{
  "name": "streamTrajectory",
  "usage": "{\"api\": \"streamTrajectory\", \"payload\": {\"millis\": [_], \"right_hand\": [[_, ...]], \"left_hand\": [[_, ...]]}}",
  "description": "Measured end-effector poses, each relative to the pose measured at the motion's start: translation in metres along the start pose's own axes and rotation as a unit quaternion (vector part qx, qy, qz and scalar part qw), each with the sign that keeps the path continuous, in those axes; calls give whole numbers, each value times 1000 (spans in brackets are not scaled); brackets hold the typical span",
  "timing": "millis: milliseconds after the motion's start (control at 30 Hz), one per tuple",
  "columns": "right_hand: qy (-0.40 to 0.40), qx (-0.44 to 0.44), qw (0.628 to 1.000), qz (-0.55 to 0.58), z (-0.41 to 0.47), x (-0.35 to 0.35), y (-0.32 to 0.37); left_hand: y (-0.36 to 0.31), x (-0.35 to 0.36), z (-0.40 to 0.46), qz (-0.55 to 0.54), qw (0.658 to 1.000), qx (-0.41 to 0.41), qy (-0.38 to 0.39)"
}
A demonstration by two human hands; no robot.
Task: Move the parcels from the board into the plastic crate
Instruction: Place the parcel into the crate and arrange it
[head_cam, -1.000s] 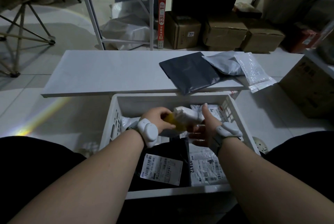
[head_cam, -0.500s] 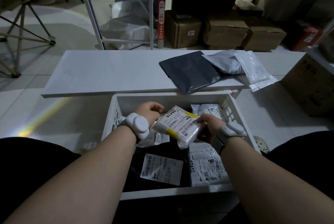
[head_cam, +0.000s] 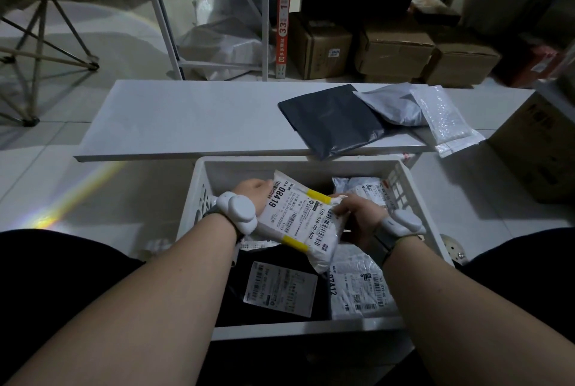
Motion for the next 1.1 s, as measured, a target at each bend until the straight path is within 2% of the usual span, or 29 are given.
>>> {"api": "streamTrajectory", "payload": {"millis": [67, 133, 267, 333, 500, 600, 733, 833, 900, 1100], "right_hand": [[-15, 5, 1000, 12, 3, -3, -3], [-28, -1, 999, 28, 6, -6, -3], [-54, -58, 995, 55, 14, -18, 4], [-67, -72, 994, 51, 12, -22, 6], [-57, -70, 996, 8, 11, -25, 4], [-100, -71, 991, -48, 10, -30, 8], [-144, -42, 984, -99, 33, -54, -4], [-60, 24, 998, -5, 22, -30, -16], [-22, 30, 998, 46, 13, -13, -15], [-59, -2, 998, 29, 16, -28, -11]], "left_hand": [[3, 2, -1, -46, 999, 1, 13], [4, 5, -1, -31, 999, 12, 25], [4, 1, 0, 112, 993, -27, 14], [6, 3, 0, 106, 993, -39, 25], [10, 12, -3, 93, 993, 18, 73], [13, 10, 1, 109, 991, 35, 68], [11, 12, 0, 21, 996, 23, 83], [13, 13, 0, -14, 996, 17, 91], [13, 24, -4, -52, 990, 8, 129], [15, 51, -13, 55, 984, 28, 170]]}}
Point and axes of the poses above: each hand's wrist, its own z-axis towards the middle knuckle, its own x-axis out of the palm, y = z × x, the point moved 7 cm from there along z, towards the middle knuckle, and after that the axes turned 1 degree about -x, right-handed, at the moved point
